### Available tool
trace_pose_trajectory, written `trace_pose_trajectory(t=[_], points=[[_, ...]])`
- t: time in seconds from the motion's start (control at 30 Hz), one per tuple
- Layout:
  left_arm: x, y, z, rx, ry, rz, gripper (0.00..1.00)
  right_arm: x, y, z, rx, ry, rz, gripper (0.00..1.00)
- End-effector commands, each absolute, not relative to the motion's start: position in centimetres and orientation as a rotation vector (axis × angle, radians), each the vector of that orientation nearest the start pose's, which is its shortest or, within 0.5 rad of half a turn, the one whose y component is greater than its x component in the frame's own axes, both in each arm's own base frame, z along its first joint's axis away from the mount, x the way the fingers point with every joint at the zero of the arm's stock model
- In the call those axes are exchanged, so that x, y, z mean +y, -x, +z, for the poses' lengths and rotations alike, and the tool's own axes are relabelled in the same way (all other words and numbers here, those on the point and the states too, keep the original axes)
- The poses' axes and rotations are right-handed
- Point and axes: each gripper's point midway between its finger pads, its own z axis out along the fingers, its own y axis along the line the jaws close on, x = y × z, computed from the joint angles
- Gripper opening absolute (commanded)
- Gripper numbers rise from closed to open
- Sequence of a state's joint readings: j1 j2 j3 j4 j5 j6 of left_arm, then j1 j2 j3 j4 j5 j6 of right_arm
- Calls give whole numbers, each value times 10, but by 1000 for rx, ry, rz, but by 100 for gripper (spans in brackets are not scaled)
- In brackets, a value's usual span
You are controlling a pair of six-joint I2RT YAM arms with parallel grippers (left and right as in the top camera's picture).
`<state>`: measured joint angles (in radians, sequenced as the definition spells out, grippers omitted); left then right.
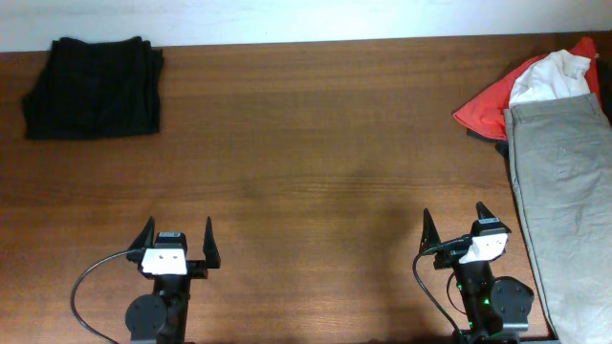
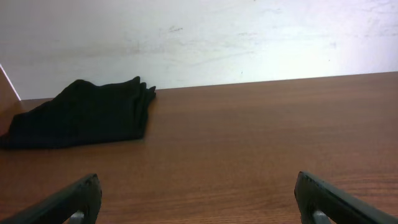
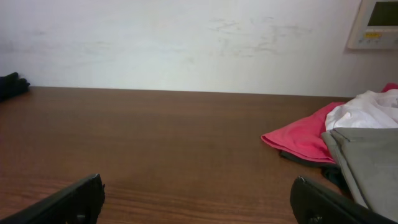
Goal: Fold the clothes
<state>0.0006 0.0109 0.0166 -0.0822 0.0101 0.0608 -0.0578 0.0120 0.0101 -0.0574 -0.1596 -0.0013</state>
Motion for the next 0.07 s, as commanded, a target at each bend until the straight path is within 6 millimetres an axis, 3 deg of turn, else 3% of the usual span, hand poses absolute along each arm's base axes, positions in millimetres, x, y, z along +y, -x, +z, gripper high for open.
trace_pose_trajectory(t=[0.0, 0.03], points=[[1, -246, 156, 1651, -59, 57, 99, 15, -245, 160, 1631, 83, 87, 99], [1, -246, 156, 1651, -59, 57, 99, 15, -245, 160, 1631, 83, 87, 99]])
